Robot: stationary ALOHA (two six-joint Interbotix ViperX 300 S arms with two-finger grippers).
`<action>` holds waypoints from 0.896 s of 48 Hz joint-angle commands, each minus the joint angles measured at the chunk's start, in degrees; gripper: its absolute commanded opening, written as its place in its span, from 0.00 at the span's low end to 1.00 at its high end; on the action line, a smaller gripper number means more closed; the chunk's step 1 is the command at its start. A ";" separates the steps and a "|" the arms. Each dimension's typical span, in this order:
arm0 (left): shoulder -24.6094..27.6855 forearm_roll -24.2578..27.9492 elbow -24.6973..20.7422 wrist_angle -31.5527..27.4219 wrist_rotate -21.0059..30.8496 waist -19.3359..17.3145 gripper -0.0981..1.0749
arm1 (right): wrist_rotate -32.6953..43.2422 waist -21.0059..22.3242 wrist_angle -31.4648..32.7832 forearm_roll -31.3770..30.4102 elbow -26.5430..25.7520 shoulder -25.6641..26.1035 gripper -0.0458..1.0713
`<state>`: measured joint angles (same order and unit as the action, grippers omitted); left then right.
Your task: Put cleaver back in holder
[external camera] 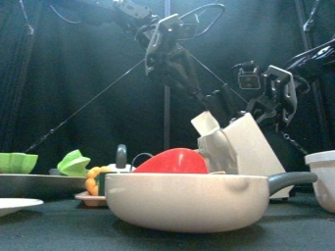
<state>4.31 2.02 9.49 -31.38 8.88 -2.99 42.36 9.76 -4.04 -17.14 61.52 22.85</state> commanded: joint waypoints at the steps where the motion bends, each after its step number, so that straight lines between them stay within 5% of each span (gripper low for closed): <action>1: 0.18 0.00 -3.25 0.53 0.18 -0.26 0.68 | -0.09 -0.18 -0.26 0.09 -1.23 0.53 0.41; 15: 1.67 0.26 -5.19 1.05 0.35 -0.18 0.90 | -0.09 -0.35 -0.09 0.00 -0.97 0.79 0.41; 43: 0.35 0.09 -4.31 2.81 0.44 -0.26 0.90 | -0.09 -0.53 0.00 -0.18 -0.79 1.05 0.41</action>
